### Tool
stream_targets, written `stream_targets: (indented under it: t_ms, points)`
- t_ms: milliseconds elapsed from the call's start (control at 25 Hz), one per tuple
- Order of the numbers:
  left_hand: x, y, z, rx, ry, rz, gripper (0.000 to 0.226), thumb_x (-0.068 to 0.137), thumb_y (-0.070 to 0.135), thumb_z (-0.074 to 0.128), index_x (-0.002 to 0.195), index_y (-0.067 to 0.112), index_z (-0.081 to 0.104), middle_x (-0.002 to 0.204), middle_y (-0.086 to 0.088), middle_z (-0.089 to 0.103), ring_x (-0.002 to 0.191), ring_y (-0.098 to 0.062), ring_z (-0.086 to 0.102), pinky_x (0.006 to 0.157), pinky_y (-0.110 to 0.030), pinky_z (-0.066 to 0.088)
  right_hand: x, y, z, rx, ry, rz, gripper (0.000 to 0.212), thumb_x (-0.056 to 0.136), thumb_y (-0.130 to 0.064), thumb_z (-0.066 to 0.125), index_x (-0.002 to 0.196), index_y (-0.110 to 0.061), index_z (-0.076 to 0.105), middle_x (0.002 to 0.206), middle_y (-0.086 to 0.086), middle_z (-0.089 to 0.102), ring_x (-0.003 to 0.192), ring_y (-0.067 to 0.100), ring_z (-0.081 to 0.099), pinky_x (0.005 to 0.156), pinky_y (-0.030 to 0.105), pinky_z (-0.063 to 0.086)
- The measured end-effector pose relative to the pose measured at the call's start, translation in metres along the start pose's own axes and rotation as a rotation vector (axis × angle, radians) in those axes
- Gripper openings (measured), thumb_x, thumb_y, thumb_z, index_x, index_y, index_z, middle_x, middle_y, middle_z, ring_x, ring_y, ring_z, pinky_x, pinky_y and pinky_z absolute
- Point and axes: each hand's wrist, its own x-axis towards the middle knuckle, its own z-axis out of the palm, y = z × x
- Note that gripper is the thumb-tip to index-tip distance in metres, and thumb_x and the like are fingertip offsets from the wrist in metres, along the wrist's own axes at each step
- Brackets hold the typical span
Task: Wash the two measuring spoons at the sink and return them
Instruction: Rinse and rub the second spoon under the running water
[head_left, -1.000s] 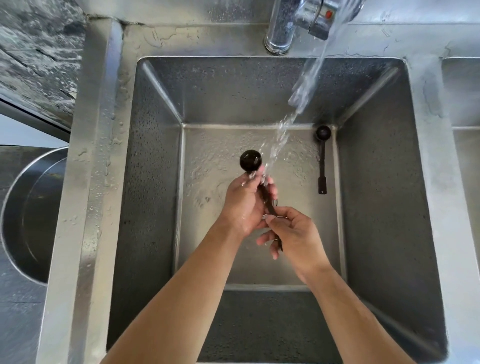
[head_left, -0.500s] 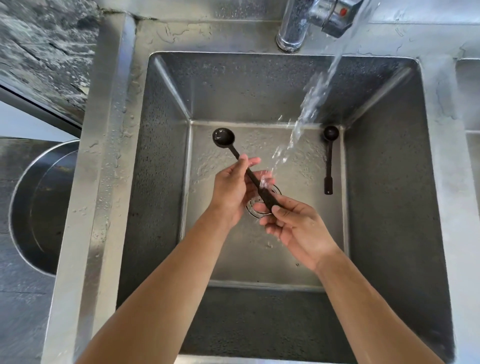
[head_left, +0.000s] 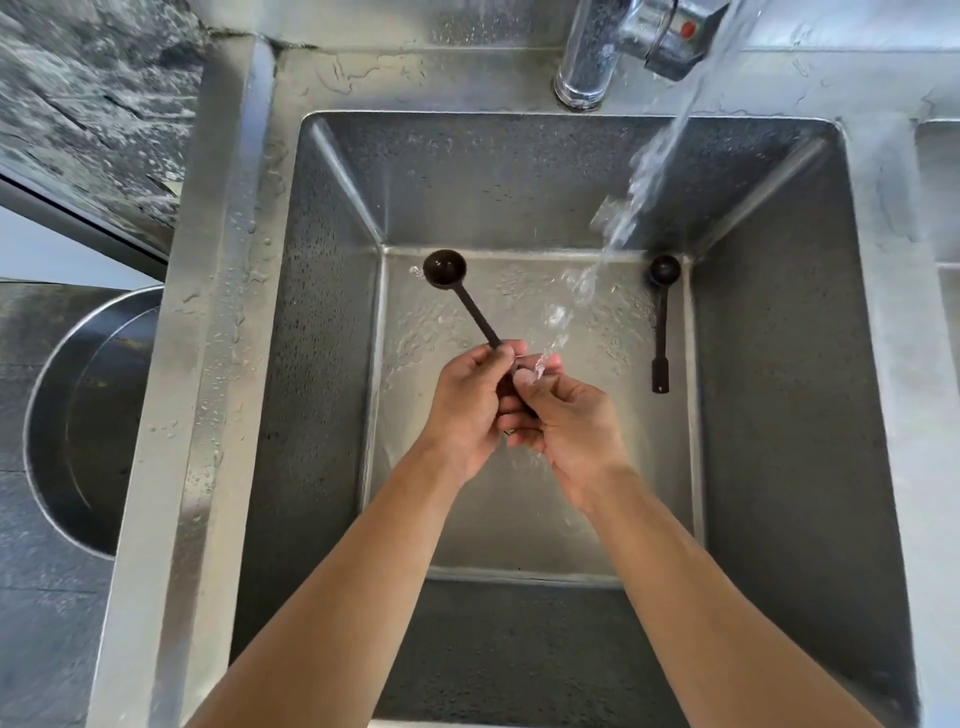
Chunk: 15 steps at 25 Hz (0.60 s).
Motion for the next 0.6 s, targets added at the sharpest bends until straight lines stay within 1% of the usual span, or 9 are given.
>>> stream_targets:
  t_ms: [80,120,160,200,280,360,440,520,600]
  points:
    - [0.006,0.007,0.001,-0.031,0.126,0.075,0.03,0.106,0.031,0.046,0.105,0.004,0.06,0.104,-0.024,0.075,0.094,-0.039,0.075,0.08,-0.047,0.062,-0.007,0.004,-0.004,0.012,-0.049,-0.007,0.02,0.098,-0.006,0.061,0.098,0.013,0.067,0.075,0.018,0.074,0.06,0.021,0.072,0.055,0.028,0.06]
    - [0.011,0.013,0.002,-0.091,0.197,0.111,0.031,0.107,0.03,0.046,0.105,0.002,0.059,0.101,-0.023,0.076,0.092,-0.038,0.075,0.082,-0.048,0.061,-0.012,0.007,-0.008,-0.002,-0.057,-0.012,0.015,0.099,-0.002,0.059,0.097,0.011,0.066,0.08,0.021,0.074,0.064,0.023,0.074,0.058,0.029,0.061]
    - [0.016,0.02,0.002,-0.137,0.257,0.141,0.03,0.107,0.028,0.046,0.106,0.001,0.059,0.097,-0.021,0.076,0.084,-0.035,0.074,0.079,-0.046,0.062,-0.016,0.01,-0.011,-0.014,-0.059,-0.012,0.013,0.099,0.004,0.056,0.097,0.008,0.067,0.086,0.023,0.075,0.069,0.025,0.075,0.061,0.03,0.062]
    - [0.019,0.025,0.002,-0.147,0.296,0.156,0.027,0.107,0.025,0.048,0.105,0.001,0.06,0.09,-0.019,0.076,0.074,-0.03,0.071,0.072,-0.042,0.062,-0.021,0.012,-0.015,-0.012,-0.064,-0.01,0.016,0.099,0.008,0.051,0.099,0.005,0.067,0.092,0.025,0.075,0.074,0.027,0.076,0.065,0.031,0.063]
    - [0.02,0.028,0.006,-0.121,0.279,0.14,0.023,0.105,0.02,0.05,0.104,0.001,0.062,0.079,-0.014,0.073,0.06,-0.023,0.063,0.058,-0.034,0.057,-0.024,0.014,-0.021,0.025,-0.108,0.008,0.023,0.099,0.013,0.045,0.105,0.005,0.066,0.101,0.027,0.074,0.079,0.03,0.074,0.067,0.034,0.062]
    - [0.013,0.02,0.012,-0.078,0.214,0.081,0.022,0.105,0.017,0.052,0.108,-0.003,0.062,0.084,-0.016,0.074,0.061,-0.023,0.063,0.056,-0.033,0.056,-0.023,0.008,-0.02,0.062,-0.153,0.063,0.022,0.101,0.004,0.045,0.11,0.009,0.064,0.102,0.027,0.074,0.068,0.028,0.069,0.057,0.034,0.055]
    - [0.007,0.01,0.014,-0.02,0.124,0.028,0.022,0.103,0.012,0.054,0.115,-0.005,0.061,0.101,-0.017,0.076,0.073,-0.026,0.071,0.059,-0.033,0.059,-0.017,0.004,-0.02,0.003,-0.142,0.107,0.031,0.105,-0.016,0.046,0.106,0.007,0.066,0.088,0.02,0.073,0.052,0.019,0.055,0.046,0.03,0.04]
    - [0.005,0.003,0.01,0.012,0.025,0.036,0.021,0.101,0.003,0.056,0.121,-0.003,0.059,0.115,-0.016,0.075,0.092,-0.029,0.076,0.064,-0.037,0.062,-0.008,0.003,-0.023,-0.174,-0.067,0.114,0.044,0.106,-0.033,0.045,0.099,0.003,0.068,0.07,0.009,0.062,0.047,0.015,0.042,0.045,0.029,0.03]
    - [0.007,-0.004,0.003,-0.006,-0.021,0.028,0.026,0.1,-0.001,0.055,0.125,-0.005,0.056,0.118,-0.019,0.073,0.101,-0.034,0.074,0.074,-0.044,0.063,-0.002,0.006,-0.029,-0.436,0.042,0.028,0.048,0.105,-0.035,0.047,0.088,0.006,0.067,0.063,0.005,0.052,0.053,0.016,0.038,0.051,0.032,0.029]
